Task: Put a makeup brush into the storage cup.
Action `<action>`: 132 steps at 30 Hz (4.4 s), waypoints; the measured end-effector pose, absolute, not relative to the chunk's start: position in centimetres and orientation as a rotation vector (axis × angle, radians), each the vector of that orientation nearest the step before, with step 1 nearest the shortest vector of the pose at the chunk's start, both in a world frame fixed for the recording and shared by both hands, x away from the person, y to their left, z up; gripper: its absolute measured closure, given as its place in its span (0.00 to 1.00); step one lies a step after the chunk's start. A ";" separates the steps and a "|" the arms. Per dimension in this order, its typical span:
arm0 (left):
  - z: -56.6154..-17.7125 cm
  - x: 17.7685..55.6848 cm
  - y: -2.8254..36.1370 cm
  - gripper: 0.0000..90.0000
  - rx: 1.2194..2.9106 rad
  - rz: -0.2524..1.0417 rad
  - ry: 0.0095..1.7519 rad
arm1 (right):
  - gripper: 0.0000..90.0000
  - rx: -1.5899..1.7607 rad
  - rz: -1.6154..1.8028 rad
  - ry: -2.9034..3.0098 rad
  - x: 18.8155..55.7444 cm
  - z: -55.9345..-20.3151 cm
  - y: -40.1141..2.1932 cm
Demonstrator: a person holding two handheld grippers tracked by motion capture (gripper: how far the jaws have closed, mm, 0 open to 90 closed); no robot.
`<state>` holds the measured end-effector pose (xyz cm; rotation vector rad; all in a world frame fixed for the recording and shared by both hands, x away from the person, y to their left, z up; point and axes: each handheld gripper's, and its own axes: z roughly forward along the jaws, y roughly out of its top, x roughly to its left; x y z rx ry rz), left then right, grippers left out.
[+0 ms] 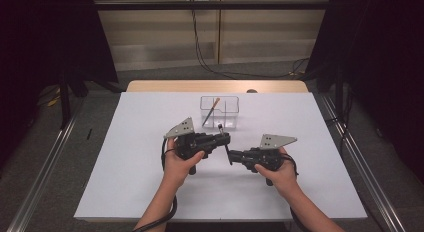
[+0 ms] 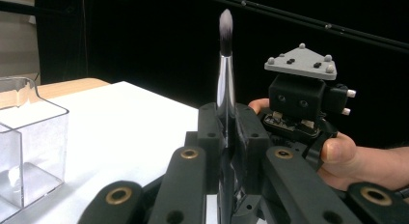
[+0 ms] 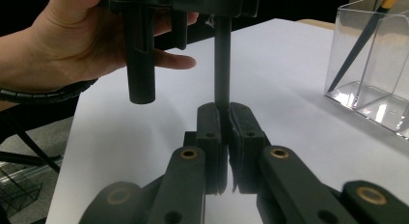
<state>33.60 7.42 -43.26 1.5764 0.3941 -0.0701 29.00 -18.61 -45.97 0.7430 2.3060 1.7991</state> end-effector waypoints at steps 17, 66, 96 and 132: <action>-42.8 33.6 8.4 0.93 1.604 -0.022 0.401 | 0.66 0.737 1.798 2.274 28.8 -45.4 -20.2; -42.4 33.6 9.6 0.93 1.611 0.010 0.420 | 0.13 0.841 1.733 2.229 28.2 -45.2 -25.5; -42.4 33.6 10.0 0.93 1.617 0.023 0.432 | 0.13 0.861 1.667 2.204 27.2 -45.4 -28.4; -41.9 34.5 11.1 0.93 1.638 0.064 0.465 | 0.13 0.901 1.663 2.155 26.2 -46.1 -30.6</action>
